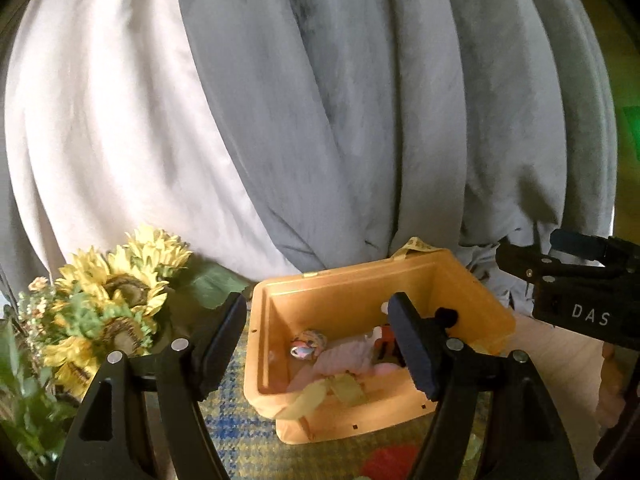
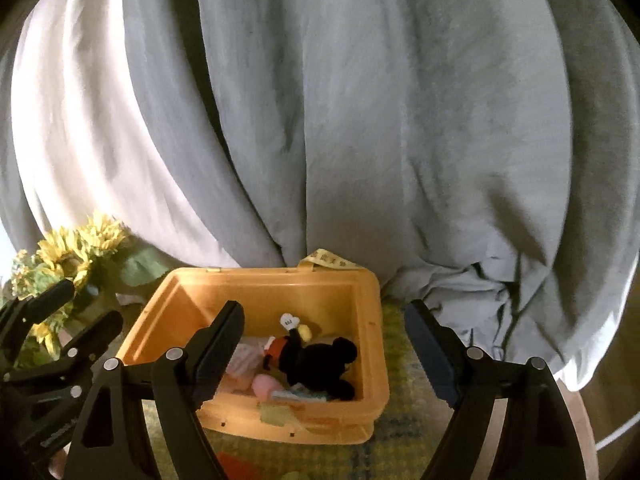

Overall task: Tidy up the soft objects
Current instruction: 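Move both tools back toward the pom-pom and green frog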

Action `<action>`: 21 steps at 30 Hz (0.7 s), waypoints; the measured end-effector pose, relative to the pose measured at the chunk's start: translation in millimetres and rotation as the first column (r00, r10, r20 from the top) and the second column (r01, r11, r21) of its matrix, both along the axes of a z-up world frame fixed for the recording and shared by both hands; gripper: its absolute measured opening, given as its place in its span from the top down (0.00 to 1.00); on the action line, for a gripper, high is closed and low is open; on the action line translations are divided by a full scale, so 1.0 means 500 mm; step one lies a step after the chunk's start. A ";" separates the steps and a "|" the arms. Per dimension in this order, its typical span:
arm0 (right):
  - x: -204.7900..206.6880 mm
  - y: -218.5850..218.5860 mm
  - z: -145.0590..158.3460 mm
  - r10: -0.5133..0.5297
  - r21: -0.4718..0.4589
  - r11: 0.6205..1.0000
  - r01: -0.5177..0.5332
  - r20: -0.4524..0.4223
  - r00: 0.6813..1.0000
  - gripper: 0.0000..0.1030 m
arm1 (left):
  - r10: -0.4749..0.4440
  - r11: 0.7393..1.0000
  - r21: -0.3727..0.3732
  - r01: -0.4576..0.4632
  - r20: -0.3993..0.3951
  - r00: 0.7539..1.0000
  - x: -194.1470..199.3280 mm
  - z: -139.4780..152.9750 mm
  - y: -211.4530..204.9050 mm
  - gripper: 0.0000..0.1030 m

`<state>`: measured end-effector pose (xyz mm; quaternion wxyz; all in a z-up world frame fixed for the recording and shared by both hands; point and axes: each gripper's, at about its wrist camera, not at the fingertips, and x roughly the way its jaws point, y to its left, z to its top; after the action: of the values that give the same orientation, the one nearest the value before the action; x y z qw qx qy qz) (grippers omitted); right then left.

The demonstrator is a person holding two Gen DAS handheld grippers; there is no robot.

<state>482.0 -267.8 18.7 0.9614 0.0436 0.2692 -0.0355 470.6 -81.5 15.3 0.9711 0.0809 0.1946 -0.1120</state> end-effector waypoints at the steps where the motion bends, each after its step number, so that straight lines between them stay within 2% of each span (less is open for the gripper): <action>1: -0.013 0.000 0.002 0.003 0.002 1.000 -0.003 0.008 1.000 0.19 | 0.001 1.000 -0.001 -0.001 0.004 1.000 -0.009 0.001 0.001 0.29; 14: -0.142 0.015 -0.004 0.009 -0.020 1.000 -0.007 0.084 0.996 0.19 | 0.014 1.000 -0.015 -0.014 0.036 0.999 -0.122 -0.023 0.014 0.28; 21: -0.174 0.018 -0.034 0.032 -0.006 0.999 -0.032 0.048 0.998 0.19 | 0.016 1.000 -0.026 -0.016 0.025 1.000 -0.161 -0.053 0.016 0.28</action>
<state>395.1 -258.9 1.7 0.9682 0.0374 0.2465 -0.0198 390.2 -73.6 -11.1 0.9753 0.0683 0.1814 -0.1058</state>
